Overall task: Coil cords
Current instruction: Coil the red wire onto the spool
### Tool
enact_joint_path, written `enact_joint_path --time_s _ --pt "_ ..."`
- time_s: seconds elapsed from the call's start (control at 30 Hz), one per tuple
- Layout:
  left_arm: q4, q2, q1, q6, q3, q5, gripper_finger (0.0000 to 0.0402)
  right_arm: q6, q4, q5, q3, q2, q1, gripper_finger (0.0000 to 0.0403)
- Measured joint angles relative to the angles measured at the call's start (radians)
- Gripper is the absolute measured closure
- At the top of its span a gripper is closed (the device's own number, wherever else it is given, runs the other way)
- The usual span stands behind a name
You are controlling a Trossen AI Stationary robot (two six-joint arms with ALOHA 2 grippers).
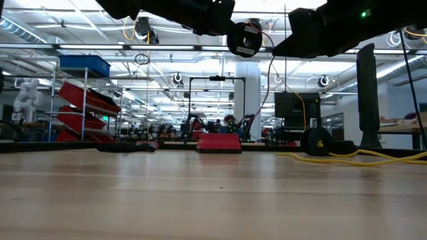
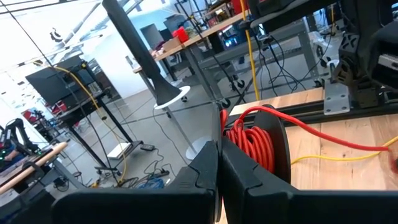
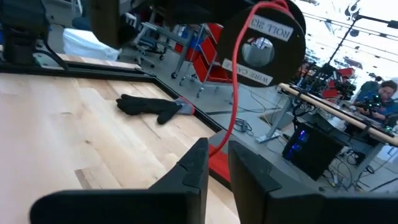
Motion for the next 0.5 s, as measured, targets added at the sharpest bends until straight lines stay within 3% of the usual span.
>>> enact_joint_path --time_s 0.5 --pt "0.000 0.000 -0.001 -0.002 0.000 0.000 0.0393 0.118 -0.096 -0.057 0.000 0.000 -0.066 0.0344"
